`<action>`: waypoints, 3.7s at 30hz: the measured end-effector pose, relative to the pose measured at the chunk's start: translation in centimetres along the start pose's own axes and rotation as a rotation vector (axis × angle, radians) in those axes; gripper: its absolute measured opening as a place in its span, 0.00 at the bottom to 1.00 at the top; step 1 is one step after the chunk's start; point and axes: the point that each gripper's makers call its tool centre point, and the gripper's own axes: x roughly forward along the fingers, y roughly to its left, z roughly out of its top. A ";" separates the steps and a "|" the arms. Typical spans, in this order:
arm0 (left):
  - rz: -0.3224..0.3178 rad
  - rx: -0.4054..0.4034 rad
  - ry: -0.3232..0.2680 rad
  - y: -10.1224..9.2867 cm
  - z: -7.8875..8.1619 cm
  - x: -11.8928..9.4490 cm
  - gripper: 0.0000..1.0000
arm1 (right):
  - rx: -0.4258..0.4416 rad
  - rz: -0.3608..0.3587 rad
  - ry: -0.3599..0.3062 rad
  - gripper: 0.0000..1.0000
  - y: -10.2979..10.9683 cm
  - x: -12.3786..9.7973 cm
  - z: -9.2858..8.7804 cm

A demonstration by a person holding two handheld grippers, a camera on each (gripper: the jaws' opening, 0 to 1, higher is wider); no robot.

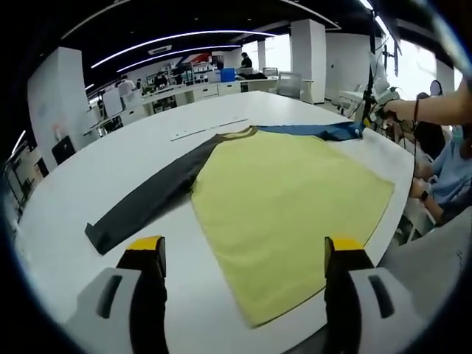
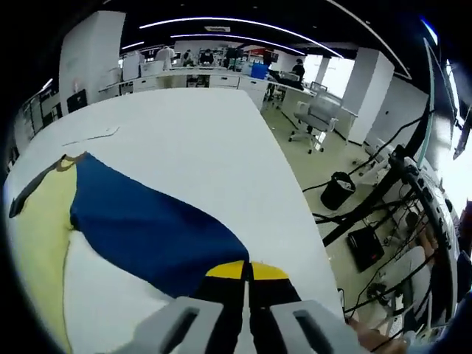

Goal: Fold the garment on the visible template until the final outline fits inside the template.

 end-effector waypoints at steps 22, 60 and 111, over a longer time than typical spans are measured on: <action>0.000 0.012 -0.003 0.0 0.1 0.0 0.85 | 0.256 -0.043 0.012 0.24 -0.3 -1.5 -2.4; 0.005 -0.002 -0.014 0.0 0.1 -0.4 0.85 | 0.431 -0.029 0.075 0.01 1.1 -1.0 -5.5; -0.058 -0.056 -0.034 -0.7 0.2 -1.3 0.99 | 0.313 0.193 -0.157 0.00 6.6 -4.3 6.0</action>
